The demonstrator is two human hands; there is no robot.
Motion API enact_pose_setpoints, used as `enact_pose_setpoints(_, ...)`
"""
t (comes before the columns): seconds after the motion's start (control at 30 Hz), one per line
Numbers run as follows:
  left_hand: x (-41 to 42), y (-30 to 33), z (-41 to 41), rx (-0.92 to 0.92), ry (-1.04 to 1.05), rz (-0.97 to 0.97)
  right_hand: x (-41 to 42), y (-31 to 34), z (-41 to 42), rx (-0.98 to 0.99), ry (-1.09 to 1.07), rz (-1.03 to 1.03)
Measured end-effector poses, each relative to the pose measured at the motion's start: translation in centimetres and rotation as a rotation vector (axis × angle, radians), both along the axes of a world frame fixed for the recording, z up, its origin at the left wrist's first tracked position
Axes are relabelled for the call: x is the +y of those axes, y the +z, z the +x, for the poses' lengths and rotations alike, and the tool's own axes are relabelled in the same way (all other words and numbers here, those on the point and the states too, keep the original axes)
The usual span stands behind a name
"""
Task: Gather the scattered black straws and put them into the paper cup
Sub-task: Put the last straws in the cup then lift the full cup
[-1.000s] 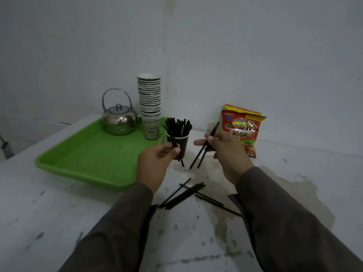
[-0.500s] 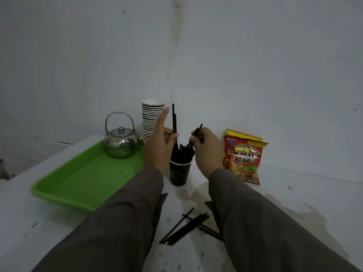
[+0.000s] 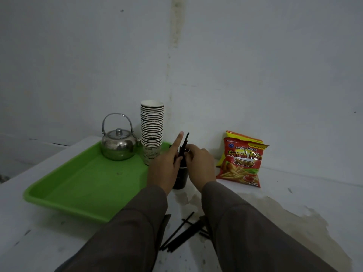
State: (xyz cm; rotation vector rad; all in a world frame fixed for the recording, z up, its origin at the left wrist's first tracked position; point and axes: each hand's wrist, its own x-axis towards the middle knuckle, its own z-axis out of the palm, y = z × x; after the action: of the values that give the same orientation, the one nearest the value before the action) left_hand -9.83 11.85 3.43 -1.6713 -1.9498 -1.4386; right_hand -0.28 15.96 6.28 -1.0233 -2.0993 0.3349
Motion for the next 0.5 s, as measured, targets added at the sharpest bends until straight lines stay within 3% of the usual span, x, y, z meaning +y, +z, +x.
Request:
enact_pose_setpoints(0.1, 0.1, -0.1, 0.1, 0.007, 0.006, 0.008, 0.2, 0.2, 0.1, -0.033, 0.021, -0.001)
enact_pose_setpoints(0.3, 0.7, 0.2, -0.2, 0.041, 0.049, 0.014, 0.0, 0.9, 1.2, 0.159, 0.019, -0.040)
enact_pose_setpoints(0.5, 0.0, 2.4, -0.3, -0.169, 0.016, -0.030, -2.3, 0.4, 4.5, 0.305, 0.063, -0.115)
